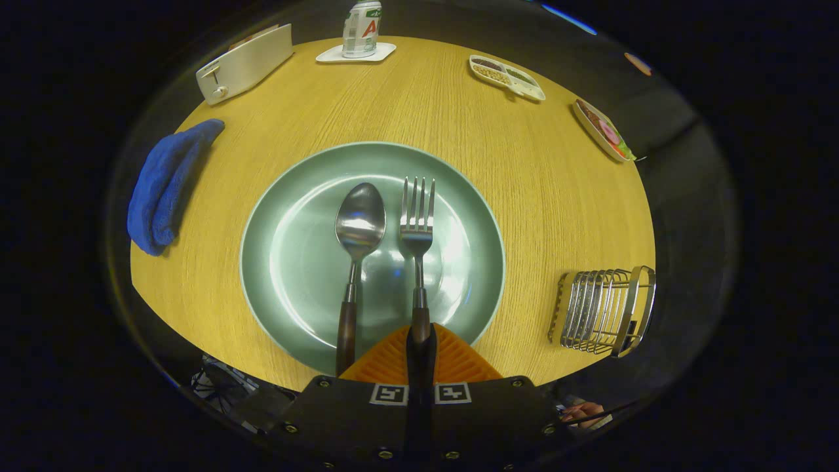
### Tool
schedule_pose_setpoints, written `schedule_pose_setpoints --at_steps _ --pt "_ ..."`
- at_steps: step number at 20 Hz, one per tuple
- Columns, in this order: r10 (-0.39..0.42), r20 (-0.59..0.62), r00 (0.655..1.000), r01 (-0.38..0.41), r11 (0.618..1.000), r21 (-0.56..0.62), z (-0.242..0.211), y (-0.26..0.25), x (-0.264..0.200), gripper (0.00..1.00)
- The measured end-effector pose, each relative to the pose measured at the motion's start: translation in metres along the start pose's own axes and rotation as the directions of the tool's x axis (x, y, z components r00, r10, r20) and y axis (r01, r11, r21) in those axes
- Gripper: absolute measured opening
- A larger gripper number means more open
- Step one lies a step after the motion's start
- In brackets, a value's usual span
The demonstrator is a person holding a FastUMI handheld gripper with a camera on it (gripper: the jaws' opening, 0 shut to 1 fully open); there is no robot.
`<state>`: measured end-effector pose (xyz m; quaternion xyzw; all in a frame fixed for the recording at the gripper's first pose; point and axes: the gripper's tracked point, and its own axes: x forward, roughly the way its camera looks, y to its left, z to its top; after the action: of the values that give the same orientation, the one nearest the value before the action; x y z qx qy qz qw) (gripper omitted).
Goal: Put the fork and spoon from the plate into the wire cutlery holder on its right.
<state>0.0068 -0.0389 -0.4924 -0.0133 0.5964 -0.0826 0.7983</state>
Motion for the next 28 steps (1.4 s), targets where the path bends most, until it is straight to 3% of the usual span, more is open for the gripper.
schedule_pose_setpoints --at_steps 7,15,24,28 --pt "-0.060 0.077 0.995 0.059 0.998 0.023 0.019 -0.018 -0.034 0.01" --pt "-0.148 0.137 0.979 0.125 0.979 0.163 0.025 -0.069 -0.081 0.00" --pt "-0.236 0.046 0.971 0.207 0.916 0.343 -0.011 -0.137 -0.101 0.01" --pt "-0.226 -0.018 0.974 0.213 0.885 0.414 -0.032 -0.149 -0.099 0.01"
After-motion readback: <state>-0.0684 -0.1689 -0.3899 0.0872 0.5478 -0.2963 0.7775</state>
